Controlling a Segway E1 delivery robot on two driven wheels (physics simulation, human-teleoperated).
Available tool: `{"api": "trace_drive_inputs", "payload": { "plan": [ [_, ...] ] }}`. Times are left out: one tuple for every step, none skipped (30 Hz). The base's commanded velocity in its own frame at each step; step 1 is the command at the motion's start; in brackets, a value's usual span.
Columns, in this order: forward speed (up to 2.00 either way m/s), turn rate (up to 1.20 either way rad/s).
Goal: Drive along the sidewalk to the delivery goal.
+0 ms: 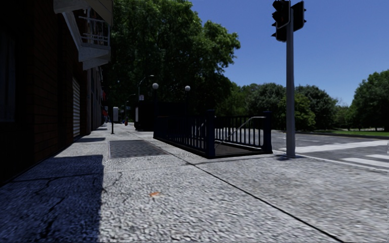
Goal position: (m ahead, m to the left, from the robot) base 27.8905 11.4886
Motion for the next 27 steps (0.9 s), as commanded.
{"api": "trace_drive_inputs", "payload": {
  "plan": [
    [2.00, 0.50],
    [2.00, 0.50],
    [2.00, 0.50],
    [2.00, 0.50],
    [2.00, 0.50],
    [2.00, 0.50],
    [2.00, 0.50],
    [2.00, 0.50],
    [2.00, 0.50],
    [2.00, 0.50],
    [2.00, 0.50],
    [2.00, 0.50],
    [2.00, 0.50],
    [2.00, 0.50],
    [2.00, 0.50],
    [2.00, 0.50],
    [2.00, 0.50],
    [2.00, 0.50],
    [2.00, 0.50],
    [2.00, 0.50],
    [2.00, 0.50],
    [2.00, 0.50],
    [2.00, 0.50],
    [2.00, 0.50],
    [2.00, 0.50],
    [2.00, 0.50],
    [2.00, 0.49]
  ]
}}
